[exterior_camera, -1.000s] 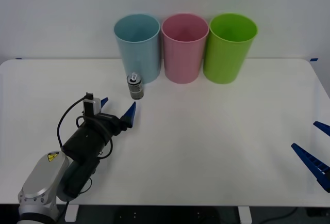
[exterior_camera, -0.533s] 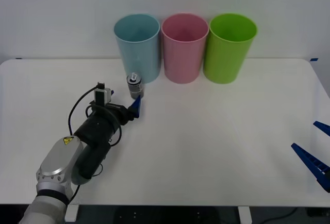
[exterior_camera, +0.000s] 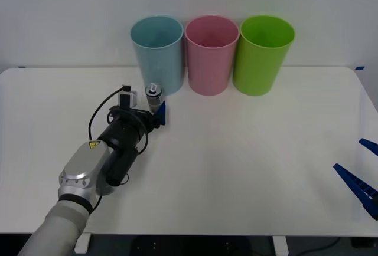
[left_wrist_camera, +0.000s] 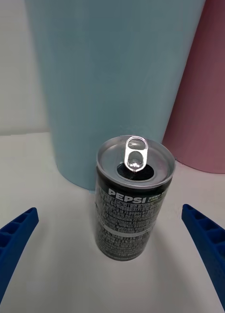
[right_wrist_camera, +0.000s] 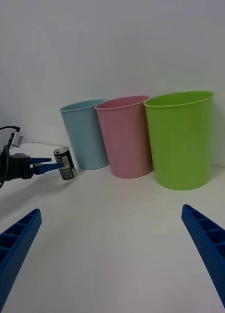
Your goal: Grasp the object on the table and drop it into the matching bin: aluminum can to the light blue bin, PET bottle to the pink bin.
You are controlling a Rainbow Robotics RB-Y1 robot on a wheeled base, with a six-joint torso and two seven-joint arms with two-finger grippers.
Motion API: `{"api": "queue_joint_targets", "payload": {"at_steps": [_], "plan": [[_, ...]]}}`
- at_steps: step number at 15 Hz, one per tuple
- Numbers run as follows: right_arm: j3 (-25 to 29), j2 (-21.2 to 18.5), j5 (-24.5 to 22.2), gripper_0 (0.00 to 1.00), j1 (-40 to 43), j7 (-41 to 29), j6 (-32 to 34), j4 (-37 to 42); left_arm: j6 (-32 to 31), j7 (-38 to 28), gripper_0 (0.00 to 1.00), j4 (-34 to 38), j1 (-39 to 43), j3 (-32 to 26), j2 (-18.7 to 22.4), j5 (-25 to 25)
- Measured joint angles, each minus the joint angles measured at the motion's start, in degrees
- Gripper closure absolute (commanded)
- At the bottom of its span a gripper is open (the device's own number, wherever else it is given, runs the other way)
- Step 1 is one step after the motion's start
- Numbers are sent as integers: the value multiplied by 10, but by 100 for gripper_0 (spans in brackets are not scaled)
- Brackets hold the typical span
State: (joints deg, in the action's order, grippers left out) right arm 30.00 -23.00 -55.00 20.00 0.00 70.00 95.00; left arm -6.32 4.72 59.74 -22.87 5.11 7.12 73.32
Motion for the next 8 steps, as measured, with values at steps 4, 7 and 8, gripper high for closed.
{"api": "queue_joint_targets", "payload": {"at_steps": [4, 7, 8], "plan": [[0, 0, 0, 0, 0, 0, 0, 0, 19, 0, 0, -38, -32, 1, -13, 9], [0, 0, 0, 0, 0, 0, 0, 0, 48, 0, 0, -40, -39, 1, -16, 14], [0, 0, 0, 0, 0, 0, 0, 0, 58, 0, 0, -43, -43, 1, -19, 16]]}}
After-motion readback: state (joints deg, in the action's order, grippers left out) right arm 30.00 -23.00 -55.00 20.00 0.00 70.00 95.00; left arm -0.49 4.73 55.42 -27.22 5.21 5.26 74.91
